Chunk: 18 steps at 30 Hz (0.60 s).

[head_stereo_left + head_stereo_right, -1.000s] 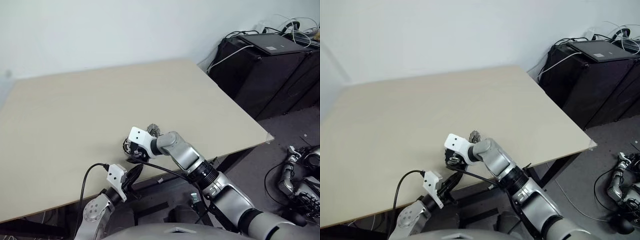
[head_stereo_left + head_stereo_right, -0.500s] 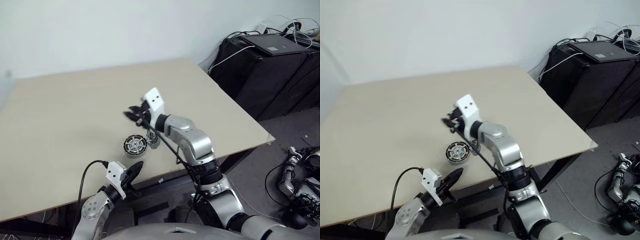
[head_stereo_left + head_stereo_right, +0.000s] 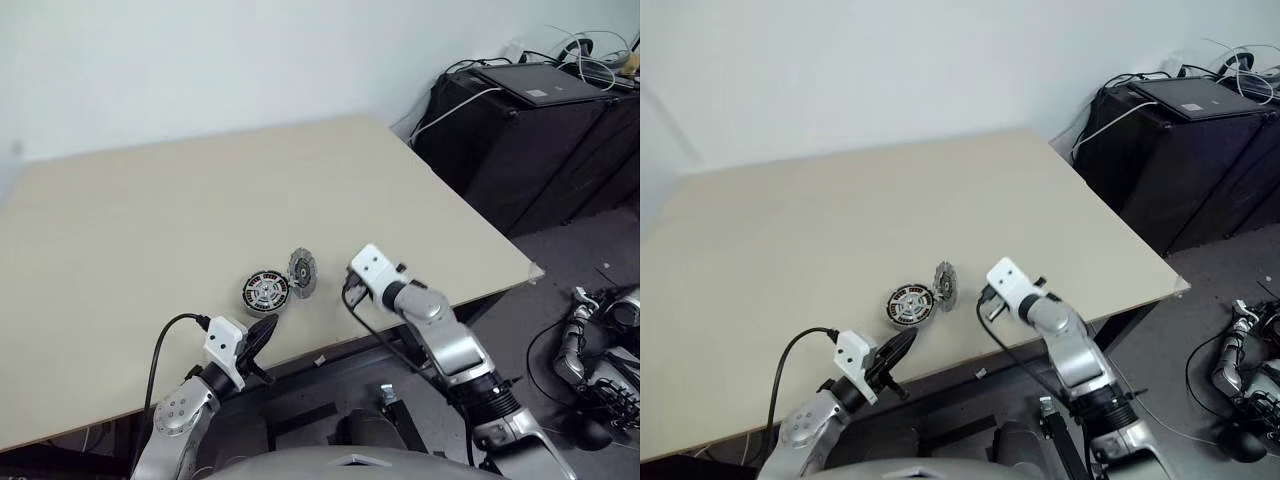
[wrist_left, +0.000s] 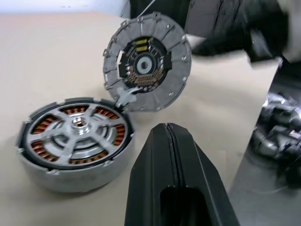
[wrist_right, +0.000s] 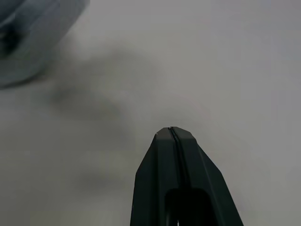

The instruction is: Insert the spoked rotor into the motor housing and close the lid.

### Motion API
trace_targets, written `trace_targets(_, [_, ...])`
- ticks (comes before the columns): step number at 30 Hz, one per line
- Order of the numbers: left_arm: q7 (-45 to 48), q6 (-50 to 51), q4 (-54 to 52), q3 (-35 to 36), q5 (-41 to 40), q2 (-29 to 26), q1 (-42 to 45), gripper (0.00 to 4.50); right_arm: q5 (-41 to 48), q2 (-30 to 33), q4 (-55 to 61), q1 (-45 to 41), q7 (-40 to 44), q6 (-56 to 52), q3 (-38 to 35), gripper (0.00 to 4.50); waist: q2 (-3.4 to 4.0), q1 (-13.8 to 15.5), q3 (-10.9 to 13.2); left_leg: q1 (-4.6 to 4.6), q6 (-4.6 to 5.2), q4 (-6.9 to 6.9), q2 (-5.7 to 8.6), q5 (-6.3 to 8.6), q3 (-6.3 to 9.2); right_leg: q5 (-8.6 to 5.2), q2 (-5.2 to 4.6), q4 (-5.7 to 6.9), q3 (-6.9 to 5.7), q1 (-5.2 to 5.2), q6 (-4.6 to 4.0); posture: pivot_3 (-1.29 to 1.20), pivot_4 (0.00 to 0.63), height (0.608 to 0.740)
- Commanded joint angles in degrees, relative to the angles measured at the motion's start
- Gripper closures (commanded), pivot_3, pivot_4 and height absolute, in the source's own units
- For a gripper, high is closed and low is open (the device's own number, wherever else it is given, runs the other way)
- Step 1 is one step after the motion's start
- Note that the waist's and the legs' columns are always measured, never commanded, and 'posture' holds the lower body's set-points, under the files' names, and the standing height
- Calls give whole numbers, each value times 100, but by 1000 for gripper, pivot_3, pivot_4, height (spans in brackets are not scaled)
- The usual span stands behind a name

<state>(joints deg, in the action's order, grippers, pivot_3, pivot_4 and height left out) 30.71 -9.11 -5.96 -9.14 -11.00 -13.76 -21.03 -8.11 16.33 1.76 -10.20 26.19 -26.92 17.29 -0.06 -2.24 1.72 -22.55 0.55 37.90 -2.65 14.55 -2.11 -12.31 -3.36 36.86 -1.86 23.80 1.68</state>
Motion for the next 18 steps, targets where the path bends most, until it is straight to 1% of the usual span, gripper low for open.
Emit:
trace_targets(1, [-125, -150, -245, 112, 120, -41, 48, 4500, 264, -296, 270, -72, -65, 65, -115, 4488, 1, 3, 1, 1, -1, 1, 0, 0, 3, 0, 1, 1, -1, 1, 1, 0, 0, 740])
trace_targets(7, [-202, -400, -119, 208, 184, -24, -25, 4500, 541, -753, 175, -65, -191, 271, -214, 4488, 0, 35, 3, -1, -2, 2, 1, 1, 12, 1, -6, -4, -12, 23, 2, 0, 0, 740])
trace_targets(9, [-194, -497, 15, 223, 190, -14, -49, 4500, 766, -922, 206, -91, -140, 287, -296, 4488, -1, 42, 3, -3, -2, 2, 2, 1, 10, 1, -7, -6, -11, 24, 2, 0, 0, 740])
trace_targets(14, [-167, -756, 352, 230, 202, 19, -111, 4500, 1556, -1231, 373, -146, 358, 221, -414, 4488, 0, 49, 4, -3, -2, 0, 0, 1, 8, 1, -5, -6, -11, 25, 2, 0, 0, 740])
trace_targets(18, [-147, -901, 567, 225, 193, 34, -94, 4500, 1769, -1279, 299, -238, 607, 169, -270, 4488, 1, 48, 4, -2, -2, 1, -1, 1, 9, 1, -4, -3, -13, 25, 2, 0, 0, 740])
